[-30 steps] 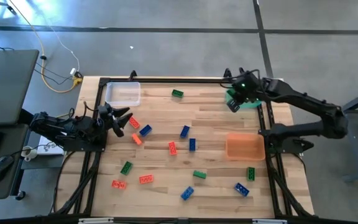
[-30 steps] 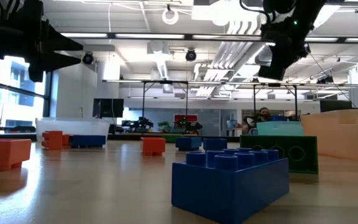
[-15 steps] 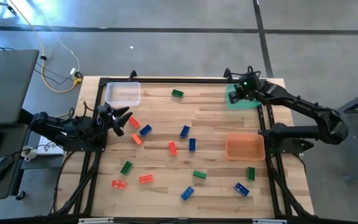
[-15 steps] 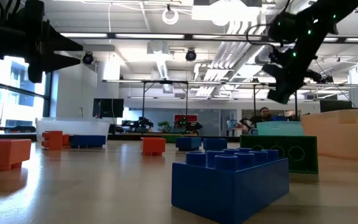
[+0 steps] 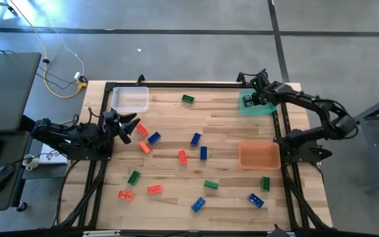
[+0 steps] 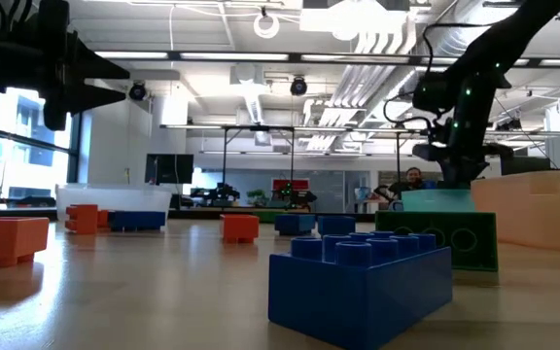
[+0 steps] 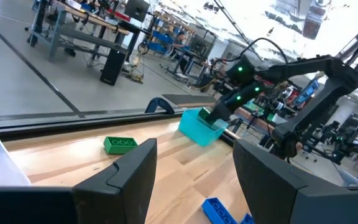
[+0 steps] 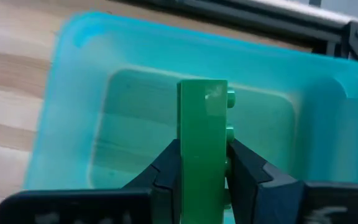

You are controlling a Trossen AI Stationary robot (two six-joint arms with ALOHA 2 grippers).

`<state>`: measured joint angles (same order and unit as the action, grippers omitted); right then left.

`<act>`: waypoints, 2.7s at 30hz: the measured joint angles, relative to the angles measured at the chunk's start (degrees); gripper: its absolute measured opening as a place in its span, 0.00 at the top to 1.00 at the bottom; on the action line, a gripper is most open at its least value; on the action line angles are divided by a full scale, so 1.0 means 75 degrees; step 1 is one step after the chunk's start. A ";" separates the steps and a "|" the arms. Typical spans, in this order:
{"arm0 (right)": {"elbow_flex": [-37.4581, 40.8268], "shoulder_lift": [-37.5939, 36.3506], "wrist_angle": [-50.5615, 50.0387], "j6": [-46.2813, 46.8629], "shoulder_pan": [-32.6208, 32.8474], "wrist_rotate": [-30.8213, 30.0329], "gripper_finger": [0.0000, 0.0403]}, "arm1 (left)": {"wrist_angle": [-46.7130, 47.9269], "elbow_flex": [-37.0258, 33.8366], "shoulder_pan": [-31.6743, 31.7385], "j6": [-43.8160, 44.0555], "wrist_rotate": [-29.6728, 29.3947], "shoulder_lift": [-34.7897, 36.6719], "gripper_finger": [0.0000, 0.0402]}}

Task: Sort & place blocks by color
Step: Put the green game piece into the green bin, then put the blue game piece into the transparent bin

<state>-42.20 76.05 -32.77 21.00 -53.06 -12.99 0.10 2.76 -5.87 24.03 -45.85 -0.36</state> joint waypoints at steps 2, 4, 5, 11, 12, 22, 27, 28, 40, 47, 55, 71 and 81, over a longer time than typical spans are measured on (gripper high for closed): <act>0.0001 0.0163 -0.0010 0.0000 -0.0046 0.0020 0.84 | 0.0000 0.0000 0.0000 0.0027 0.0001 0.0000 0.50; -0.0003 0.0307 0.0000 0.0001 -0.0090 0.0052 0.84 | -0.0042 0.0000 0.0000 0.0176 -0.0002 0.0000 0.50; -0.0002 0.0382 -0.0005 0.0000 -0.0125 0.0096 0.83 | -0.0078 0.0000 0.0000 0.0255 0.0001 0.0000 0.50; -0.0004 0.0606 0.0121 0.0000 -0.0248 0.0210 0.80 | -0.0706 0.0000 0.0000 0.0783 0.0001 0.0000 0.50; -0.0004 0.0606 0.0167 0.0000 -0.0246 0.0210 0.80 | -0.0863 0.0000 0.0000 0.0810 0.0004 0.0000 0.50; -0.0004 0.0606 0.0315 0.0081 -0.0245 0.0417 0.79 | -0.1201 0.0000 0.0000 0.0529 0.0197 0.0000 0.50; -0.0004 0.0606 0.0286 0.0099 -0.0245 0.0629 0.76 | -0.1181 0.0000 0.0000 0.0514 0.0135 0.0000 0.50; -0.0004 0.0606 0.0277 0.0139 -0.0245 0.0629 0.74 | -0.1180 0.0000 0.0000 0.0513 0.0135 0.0000 0.49; -0.0004 0.0357 0.0187 0.0289 -0.0239 0.0891 0.45 | -0.1017 0.0003 0.0000 0.0510 0.0043 0.0000 0.39; -0.0007 -0.0608 0.0053 0.0546 -0.0173 0.1265 0.44 | -0.1015 0.0470 0.0000 -0.0376 0.0221 -0.0018 0.39; -0.0007 -0.1987 0.0212 0.0592 0.0252 0.1353 0.44 | -0.0666 0.1515 0.0000 -0.1568 0.0222 -0.0752 0.39; -0.0013 -0.2698 0.1198 0.0548 0.0934 0.1008 0.44 | 0.1849 0.4377 0.0105 -0.1462 0.0283 -0.3821 0.39; -0.0013 -0.2698 0.1382 0.0396 0.0947 0.1005 0.44 | 0.4057 0.5571 0.0769 -0.0023 0.2063 -0.5882 0.39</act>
<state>-42.30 55.81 -22.41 23.97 -45.95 -5.45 30.53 44.54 -0.10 23.86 -30.38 -44.47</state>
